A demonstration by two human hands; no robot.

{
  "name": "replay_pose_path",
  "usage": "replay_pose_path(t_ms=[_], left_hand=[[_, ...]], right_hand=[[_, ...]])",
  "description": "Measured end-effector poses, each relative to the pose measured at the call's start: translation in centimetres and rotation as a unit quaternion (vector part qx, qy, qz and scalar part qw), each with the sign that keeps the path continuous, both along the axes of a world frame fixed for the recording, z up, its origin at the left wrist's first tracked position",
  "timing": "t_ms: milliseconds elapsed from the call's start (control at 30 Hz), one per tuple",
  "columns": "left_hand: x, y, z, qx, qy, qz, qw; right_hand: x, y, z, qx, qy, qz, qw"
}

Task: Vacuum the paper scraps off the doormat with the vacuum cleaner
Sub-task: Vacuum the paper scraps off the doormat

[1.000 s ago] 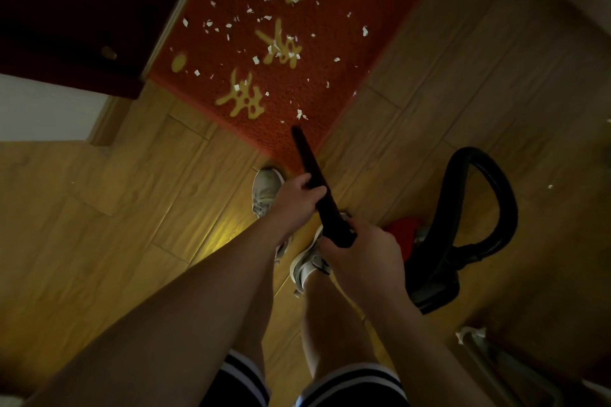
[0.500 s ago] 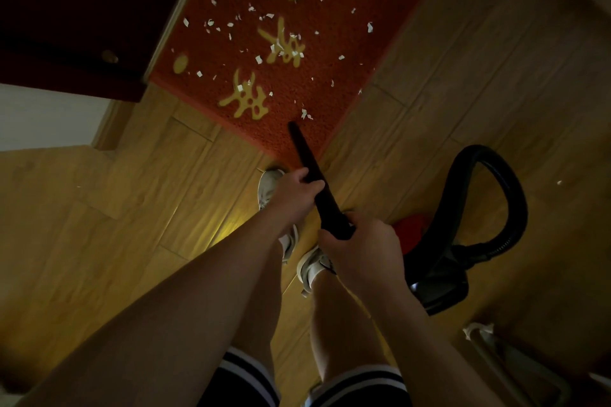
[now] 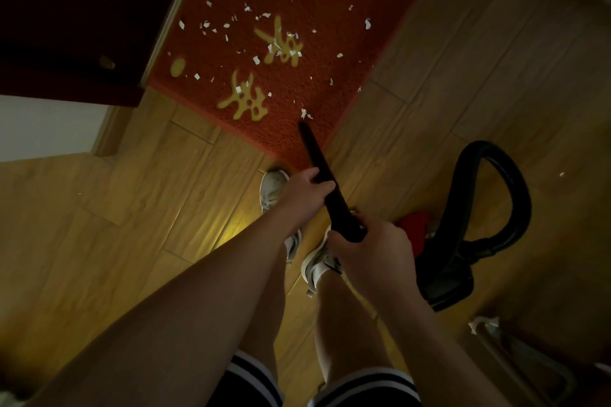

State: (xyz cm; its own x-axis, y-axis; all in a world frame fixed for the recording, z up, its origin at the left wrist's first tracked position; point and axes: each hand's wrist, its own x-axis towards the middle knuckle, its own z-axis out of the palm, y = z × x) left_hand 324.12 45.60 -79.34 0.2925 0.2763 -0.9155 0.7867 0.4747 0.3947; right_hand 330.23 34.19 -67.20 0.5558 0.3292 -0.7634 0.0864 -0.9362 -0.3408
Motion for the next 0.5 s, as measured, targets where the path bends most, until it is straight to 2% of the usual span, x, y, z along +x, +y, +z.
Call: replay_pose_path(t_ms=[500], left_hand=[[1.2,0.4,0.0,-0.008,-0.011,-0.017,1.000]], right_hand=[[0.2,0.2,-0.2,-0.004,-0.019,-0.020,1.000]])
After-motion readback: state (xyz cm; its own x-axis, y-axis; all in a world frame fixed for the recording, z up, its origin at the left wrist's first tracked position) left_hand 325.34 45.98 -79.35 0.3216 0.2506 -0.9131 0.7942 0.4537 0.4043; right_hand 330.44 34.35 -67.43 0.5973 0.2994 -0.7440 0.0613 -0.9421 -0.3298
